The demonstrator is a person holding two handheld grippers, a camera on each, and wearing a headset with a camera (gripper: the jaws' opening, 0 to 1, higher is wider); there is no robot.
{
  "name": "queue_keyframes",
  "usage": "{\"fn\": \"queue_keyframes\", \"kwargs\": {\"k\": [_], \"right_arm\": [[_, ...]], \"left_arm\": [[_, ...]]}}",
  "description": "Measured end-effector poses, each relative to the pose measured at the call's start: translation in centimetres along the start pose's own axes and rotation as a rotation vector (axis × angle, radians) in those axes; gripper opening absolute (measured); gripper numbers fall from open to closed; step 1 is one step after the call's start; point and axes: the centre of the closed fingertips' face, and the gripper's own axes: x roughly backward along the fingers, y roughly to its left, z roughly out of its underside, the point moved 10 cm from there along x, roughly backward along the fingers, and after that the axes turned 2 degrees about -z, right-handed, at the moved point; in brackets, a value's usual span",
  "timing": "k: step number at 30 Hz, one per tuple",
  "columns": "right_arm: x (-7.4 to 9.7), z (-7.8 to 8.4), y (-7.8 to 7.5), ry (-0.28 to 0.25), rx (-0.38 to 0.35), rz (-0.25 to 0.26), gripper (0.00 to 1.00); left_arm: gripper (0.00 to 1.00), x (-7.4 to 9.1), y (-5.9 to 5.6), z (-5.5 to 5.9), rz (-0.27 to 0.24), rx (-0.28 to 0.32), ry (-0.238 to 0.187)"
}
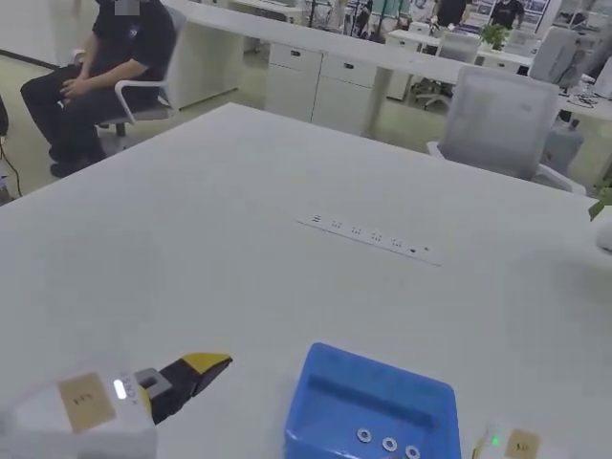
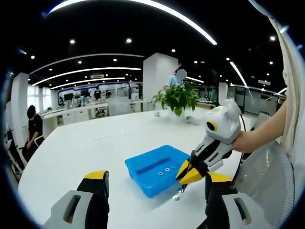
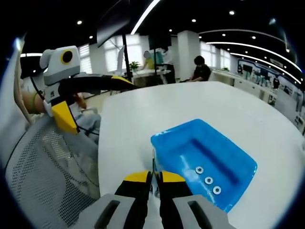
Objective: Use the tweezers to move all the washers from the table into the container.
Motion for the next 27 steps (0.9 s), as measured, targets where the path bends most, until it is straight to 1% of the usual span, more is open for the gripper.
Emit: {"fn": "queue_keyframes", "kwargs": {"k": [4, 7, 10, 15, 20, 27], "right_arm": [[0.17, 0.07, 0.25, -0.001, -0.009, -0.007, 0.04], [0.27, -0.12, 0.25, -0.010, -0.004, 0.000, 0.04], [0.19, -0.23, -0.07, -0.014, -0.010, 0.009, 0.04], [-0.22, -0.16, 0.04, 0.001, 0.003, -0.002, 0.04], [-0.23, -0.06, 0.14, 0.012, 0.017, -0.001, 0.04], [-0.10, 0.12, 0.04, 0.007, 0.002, 0.000, 0.04]], "left_arm": [[0.84, 0.00, 0.00, 0.00, 0.001, 0.000, -0.001], [0.84, -0.01, -0.03, -0.01, 0.004, -0.002, 0.000], [0.84, -0.02, -0.04, 0.00, 0.006, -0.003, 0.002], [0.84, -0.02, 0.00, 0.01, 0.005, -0.001, 0.002], [0.84, -0.03, 0.03, 0.03, 0.004, 0.000, 0.001], [0.84, -0.07, 0.02, 0.05, 0.003, -0.001, 0.001]]}}
